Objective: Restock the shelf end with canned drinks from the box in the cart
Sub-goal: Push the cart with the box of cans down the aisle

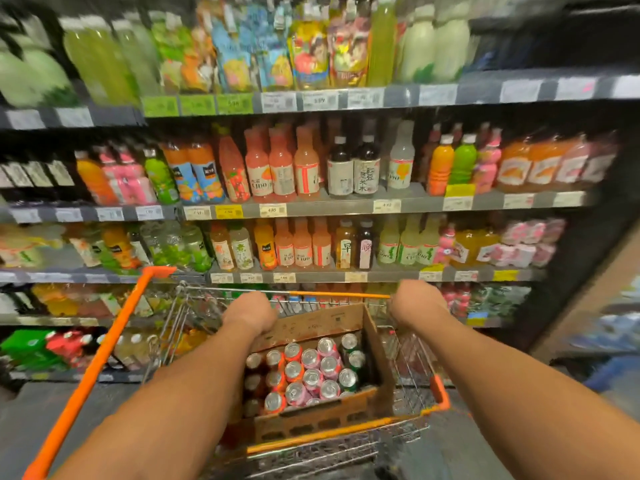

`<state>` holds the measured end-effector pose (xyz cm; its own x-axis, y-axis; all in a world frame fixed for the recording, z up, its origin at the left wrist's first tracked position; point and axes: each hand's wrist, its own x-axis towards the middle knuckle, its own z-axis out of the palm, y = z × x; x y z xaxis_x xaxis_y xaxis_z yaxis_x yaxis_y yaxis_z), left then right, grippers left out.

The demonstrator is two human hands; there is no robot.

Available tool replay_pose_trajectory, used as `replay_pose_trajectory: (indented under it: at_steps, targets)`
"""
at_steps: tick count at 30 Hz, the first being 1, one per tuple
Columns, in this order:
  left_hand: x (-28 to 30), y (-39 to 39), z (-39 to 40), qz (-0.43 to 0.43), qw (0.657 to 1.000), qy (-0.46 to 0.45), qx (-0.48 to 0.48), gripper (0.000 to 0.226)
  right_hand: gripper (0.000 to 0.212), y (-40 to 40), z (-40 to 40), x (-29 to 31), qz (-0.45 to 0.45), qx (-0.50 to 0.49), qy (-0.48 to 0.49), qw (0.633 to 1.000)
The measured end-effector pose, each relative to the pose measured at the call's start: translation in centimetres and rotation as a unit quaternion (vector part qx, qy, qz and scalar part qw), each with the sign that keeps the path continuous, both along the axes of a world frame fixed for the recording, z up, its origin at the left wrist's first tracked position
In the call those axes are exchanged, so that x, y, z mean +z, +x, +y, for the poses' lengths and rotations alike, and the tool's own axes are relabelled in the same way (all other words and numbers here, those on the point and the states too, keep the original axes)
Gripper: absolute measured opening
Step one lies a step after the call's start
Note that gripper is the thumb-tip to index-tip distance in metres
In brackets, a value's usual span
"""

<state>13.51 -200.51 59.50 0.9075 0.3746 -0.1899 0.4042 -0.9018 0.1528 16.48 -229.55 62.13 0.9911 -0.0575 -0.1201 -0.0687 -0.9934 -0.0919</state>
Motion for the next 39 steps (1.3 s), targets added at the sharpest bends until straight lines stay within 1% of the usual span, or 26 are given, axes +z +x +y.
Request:
replay_pose_trajectory:
  at_steps: [2,6,8,9,11,13,17,20,24,27,29,32,35,39]
  targets:
    - [0.5,-1.4,-2.0,-0.005,1.000,0.009,-0.002,0.016,0.015,-1.2,-1.9,0.8,-0.018,0.014,-0.002,1.000]
    - [1.9,-4.3,-6.4,-0.034,0.999,0.020,0.008,0.017,0.022,-3.6,-6.1,2.3,-0.034,0.034,0.001,0.999]
    - [2.8,-5.9,-8.7,-0.034,0.999,0.029,0.011,0.022,0.022,-4.6,-8.0,2.9,-0.036,0.064,0.000,0.997]
    - [3.2,-6.7,-9.7,-0.035,0.999,0.033,0.012,0.020,0.021,-5.0,-8.8,3.0,-0.038,0.080,0.002,0.996]
    - [3.7,-8.1,-11.4,-0.045,0.998,0.032,0.024,0.018,0.026,-5.5,-9.9,3.3,-0.044,0.108,0.001,0.993]
    - [3.8,-9.7,-12.8,-0.036,0.998,0.027,0.039,0.021,0.027,-6.0,-10.5,3.2,-0.045,0.137,-0.006,0.990]
    - [2.8,-12.4,-14.7,-0.011,0.997,0.001,0.071,0.019,0.027,-6.5,-10.7,1.9,-0.034,0.198,0.033,0.979]
    - [0.8,-13.1,-15.6,0.004,0.995,-0.024,0.093,0.019,0.035,-6.0,-10.5,0.6,-0.021,0.222,0.040,0.974]
    - [-2.8,-11.7,-17.0,0.010,0.991,-0.051,0.122,0.015,0.049,-4.6,-9.8,-1.7,0.007,0.259,0.029,0.965]
    - [-5.0,-9.5,-17.5,0.025,0.989,-0.073,0.125,0.017,0.045,-2.7,-9.4,-3.4,0.029,0.283,0.024,0.959]
    - [-6.2,-8.0,-17.5,0.039,0.987,-0.081,0.133,0.026,0.042,-1.2,-9.2,-4.2,0.037,0.299,0.014,0.953]
    - [-7.8,-6.1,-17.1,0.064,0.985,-0.085,0.139,0.030,0.046,1.2,-8.7,-5.6,0.043,0.314,0.014,0.948]
    - [-9.4,-4.4,-16.2,0.074,0.982,-0.097,0.144,0.034,0.051,3.6,-7.9,-7.4,0.073,0.319,0.036,0.944]
    - [-11.1,-3.0,-15.8,0.108,0.971,-0.098,0.188,0.030,0.050,7.0,-6.5,-9.9,0.101,0.352,0.026,0.930]
